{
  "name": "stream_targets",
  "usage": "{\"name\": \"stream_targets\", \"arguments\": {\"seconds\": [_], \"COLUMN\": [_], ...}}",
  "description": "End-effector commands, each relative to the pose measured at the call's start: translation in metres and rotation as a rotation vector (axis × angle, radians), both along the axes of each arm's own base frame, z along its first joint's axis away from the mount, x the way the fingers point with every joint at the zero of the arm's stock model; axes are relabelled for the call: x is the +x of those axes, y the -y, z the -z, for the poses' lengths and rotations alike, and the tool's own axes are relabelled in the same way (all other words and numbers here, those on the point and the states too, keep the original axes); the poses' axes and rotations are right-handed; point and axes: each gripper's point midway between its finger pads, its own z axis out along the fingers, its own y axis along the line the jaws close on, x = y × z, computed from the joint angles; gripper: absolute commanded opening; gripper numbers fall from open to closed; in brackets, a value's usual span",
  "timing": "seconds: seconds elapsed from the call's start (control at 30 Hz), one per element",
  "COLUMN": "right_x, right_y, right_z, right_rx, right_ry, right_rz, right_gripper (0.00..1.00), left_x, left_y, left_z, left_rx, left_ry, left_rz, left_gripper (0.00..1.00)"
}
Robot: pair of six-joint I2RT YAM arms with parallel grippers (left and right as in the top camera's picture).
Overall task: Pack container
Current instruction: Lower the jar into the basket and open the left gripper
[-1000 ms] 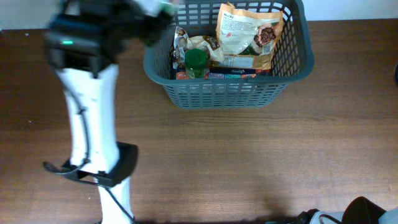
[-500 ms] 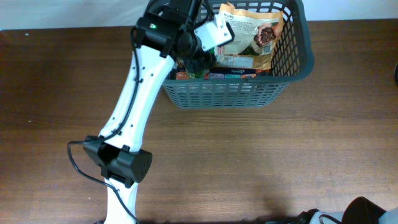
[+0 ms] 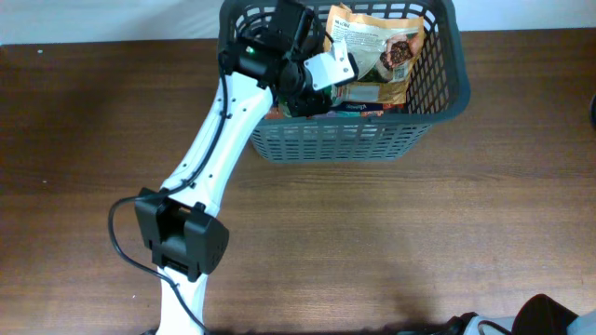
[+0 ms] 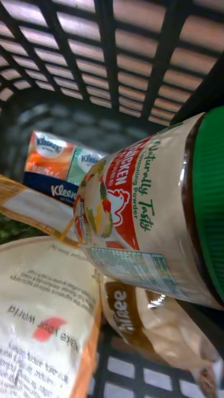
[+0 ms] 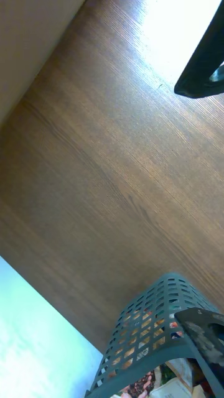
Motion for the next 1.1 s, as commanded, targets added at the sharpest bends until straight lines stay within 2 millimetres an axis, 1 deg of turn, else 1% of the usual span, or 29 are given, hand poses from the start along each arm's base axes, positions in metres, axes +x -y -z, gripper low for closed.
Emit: {"name": "stream_targets", "arguments": {"seconds": [0.0,0.13,0.2,0.3,0.47,0.53,0.63,0.83,0.87,0.9,0.97,1.07], "right_x": [-0.001,-0.001,-0.001,-0.001,-0.001,-0.001,-0.001,-0.001,-0.001,-0.001,-0.001,-0.001], "right_y": [0.000,0.000,0.000,0.000,0.000,0.000,0.000,0.000,0.000,0.000,0.000,0.000], "right_z": [0.001,0.001,0.001,0.001,0.001,0.001,0.001,0.001,0.001,0.001,0.001,0.001], "right_rx": [0.014,0.014,0.014,0.014,0.014,0.014,0.014,0.014,0.014,0.014,0.014,0.014], "right_ry": [0.003,0.003,0.003,0.003,0.003,0.003,0.003,0.003,0.003,0.003,0.003,0.003], "right_rz": [0.007,0.007,0.007,0.007,0.007,0.007,0.007,0.007,0.007,0.007,0.007,0.007], "right_gripper": [0.99,0.99,0.99,0.99,0.99,0.99,0.99,0.99,0.99,0.99,0.99,0.99], "left_x": [-0.004,0.003,0.006,0.012,0.024,0.029,0.034,0.036,0.035,0.035,0.034,0.033], "left_y": [0.011,0.014,0.017,0.021,0.012,0.009,0.004,0.003,0.003,0.004,0.008,0.016], "left_z": [0.006,0.019,0.030,0.046,0.072,0.077,0.076,0.076,0.076,0.076,0.074,0.068], "left_rx": [0.012,0.070,0.096,0.118,0.209,0.234,0.263,0.273,0.273,0.272,0.266,0.242], "left_ry": [0.031,0.068,0.078,0.075,0.080,0.088,0.113,0.122,0.122,0.123,0.125,0.129], "left_rz": [0.065,0.095,0.125,0.123,0.084,0.070,0.056,0.056,0.057,0.058,0.056,0.032], "left_gripper": [0.02,0.02,0.02,0.02,0.02,0.02,0.02,0.02,0.09,0.26,0.99,0.99]}}
